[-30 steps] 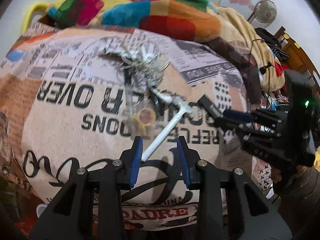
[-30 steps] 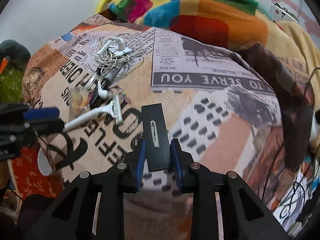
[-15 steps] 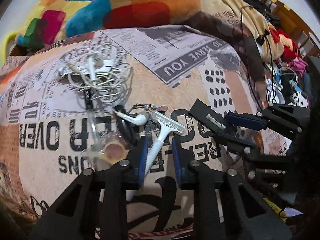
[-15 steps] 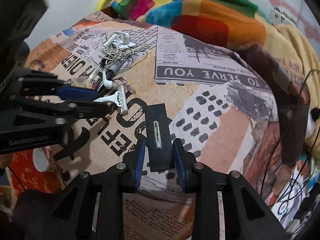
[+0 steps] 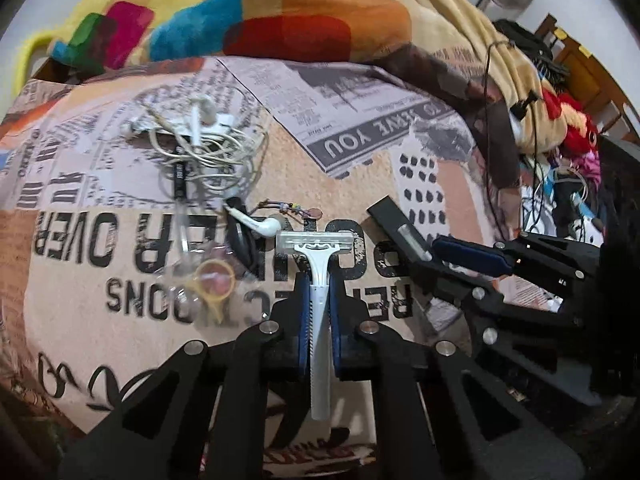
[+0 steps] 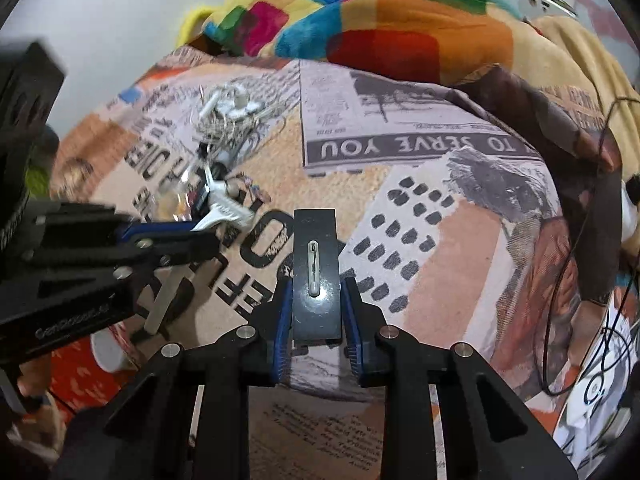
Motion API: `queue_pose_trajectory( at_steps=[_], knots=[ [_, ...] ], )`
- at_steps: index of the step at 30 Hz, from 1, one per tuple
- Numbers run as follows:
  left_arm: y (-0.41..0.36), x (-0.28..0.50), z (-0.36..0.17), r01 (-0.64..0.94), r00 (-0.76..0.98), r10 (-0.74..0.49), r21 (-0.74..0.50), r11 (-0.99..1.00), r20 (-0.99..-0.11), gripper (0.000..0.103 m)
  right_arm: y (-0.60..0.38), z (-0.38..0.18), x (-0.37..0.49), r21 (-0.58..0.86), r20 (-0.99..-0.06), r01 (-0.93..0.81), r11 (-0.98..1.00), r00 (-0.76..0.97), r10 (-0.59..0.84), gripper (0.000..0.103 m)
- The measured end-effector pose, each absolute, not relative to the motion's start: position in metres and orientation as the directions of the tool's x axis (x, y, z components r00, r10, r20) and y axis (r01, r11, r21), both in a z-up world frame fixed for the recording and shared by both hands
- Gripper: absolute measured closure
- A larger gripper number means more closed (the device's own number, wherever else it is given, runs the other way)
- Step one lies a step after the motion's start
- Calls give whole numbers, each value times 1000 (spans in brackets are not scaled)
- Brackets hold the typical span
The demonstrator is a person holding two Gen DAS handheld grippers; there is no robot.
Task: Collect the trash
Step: 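Carry the razor and black comb with both grippers over the white bin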
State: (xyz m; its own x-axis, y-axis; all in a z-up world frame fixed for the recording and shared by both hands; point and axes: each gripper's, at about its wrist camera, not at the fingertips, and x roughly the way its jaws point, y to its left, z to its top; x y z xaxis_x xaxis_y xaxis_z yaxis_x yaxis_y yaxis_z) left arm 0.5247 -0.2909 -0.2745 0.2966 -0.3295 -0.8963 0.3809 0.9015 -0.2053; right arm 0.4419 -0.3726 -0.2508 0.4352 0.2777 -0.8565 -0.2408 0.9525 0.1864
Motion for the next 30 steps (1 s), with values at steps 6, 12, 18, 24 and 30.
queue_pose_trajectory(
  at_steps=[6,12,18,24,30],
  knots=[
    [-268,506,-232,348,371,-352,-222,911,-860,95,-372,-212,426,196,-816,-233,953,499,290,80],
    [-241,482,-182,307,464,-358,-232,923,-810,95,-360,-167,409,191,-766,-255,948,565,306,80],
    [-207,445,-139,266,556,-330,-213,940,-763,95,-335,-120,385,183,-704,-303,935,623,340,80],
    [-161,405,-107,202,628,-295,-215,956,-721,95,-299,-88,361,172,-654,-365,915,652,383,80],
    [-105,361,-84,120,690,-231,-206,971,-686,95,-256,-68,335,158,-619,-443,883,652,438,80]
  ],
)
